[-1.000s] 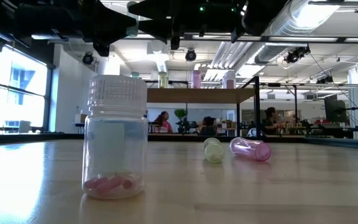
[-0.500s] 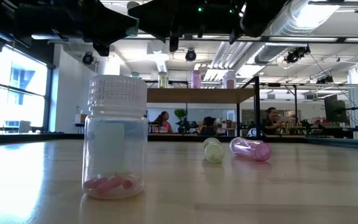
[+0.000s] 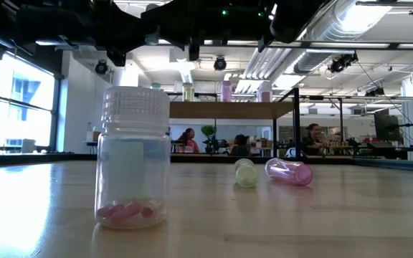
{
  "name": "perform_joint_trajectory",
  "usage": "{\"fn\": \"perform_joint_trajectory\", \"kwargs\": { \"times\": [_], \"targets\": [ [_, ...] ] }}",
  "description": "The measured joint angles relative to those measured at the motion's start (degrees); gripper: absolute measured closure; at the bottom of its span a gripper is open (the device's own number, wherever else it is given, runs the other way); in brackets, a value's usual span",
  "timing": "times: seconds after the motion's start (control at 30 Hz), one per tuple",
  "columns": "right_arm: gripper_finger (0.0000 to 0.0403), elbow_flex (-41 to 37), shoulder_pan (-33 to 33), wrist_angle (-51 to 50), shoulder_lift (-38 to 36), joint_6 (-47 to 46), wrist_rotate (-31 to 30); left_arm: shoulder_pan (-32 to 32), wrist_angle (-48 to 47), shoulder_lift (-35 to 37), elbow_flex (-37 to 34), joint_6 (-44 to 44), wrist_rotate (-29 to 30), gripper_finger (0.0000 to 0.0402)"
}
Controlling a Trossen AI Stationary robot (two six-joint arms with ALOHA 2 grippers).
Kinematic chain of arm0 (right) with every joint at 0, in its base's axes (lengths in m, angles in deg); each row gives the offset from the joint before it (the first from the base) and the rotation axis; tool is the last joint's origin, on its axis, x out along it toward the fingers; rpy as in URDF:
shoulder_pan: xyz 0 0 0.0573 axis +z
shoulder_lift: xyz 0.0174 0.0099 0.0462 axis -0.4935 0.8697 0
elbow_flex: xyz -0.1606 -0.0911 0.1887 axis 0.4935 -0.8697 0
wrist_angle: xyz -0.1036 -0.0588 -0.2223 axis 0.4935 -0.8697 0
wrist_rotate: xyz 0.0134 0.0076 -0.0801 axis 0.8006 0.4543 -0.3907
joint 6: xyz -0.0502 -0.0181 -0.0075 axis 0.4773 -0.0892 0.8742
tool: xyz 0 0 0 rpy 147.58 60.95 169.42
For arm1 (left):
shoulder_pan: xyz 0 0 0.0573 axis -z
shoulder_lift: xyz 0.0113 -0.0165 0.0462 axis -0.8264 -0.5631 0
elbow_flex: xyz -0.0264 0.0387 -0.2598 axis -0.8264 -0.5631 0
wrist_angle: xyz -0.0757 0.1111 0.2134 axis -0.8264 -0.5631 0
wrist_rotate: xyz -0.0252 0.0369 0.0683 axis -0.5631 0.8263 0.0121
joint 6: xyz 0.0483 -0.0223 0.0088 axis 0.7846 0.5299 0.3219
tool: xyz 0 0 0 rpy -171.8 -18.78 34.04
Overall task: Pick and place medicine bottles onto shelf by color
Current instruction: Put the blue pill bottle on the shelf aligned with the other blue pill bottles
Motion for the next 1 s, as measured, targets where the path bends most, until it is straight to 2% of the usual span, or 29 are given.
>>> {"fn": "perform_joint_trajectory", "kwargs": {
  "times": [0.4, 1.0],
  "targets": [
    [0.0305, 0.0, 0.0, -0.6, 0.0, -0.5, 0.0, 0.0, -1.3, 0.0, 0.0, -1.5, 1.3, 0.0306],
    [0.0308, -0.1, -0.1, -4.4, -1.0, 0.2, -0.2, 0.0, -4.1, 0.1, 0.1, -3.0, 2.4, 0.0202]
  ]
}}
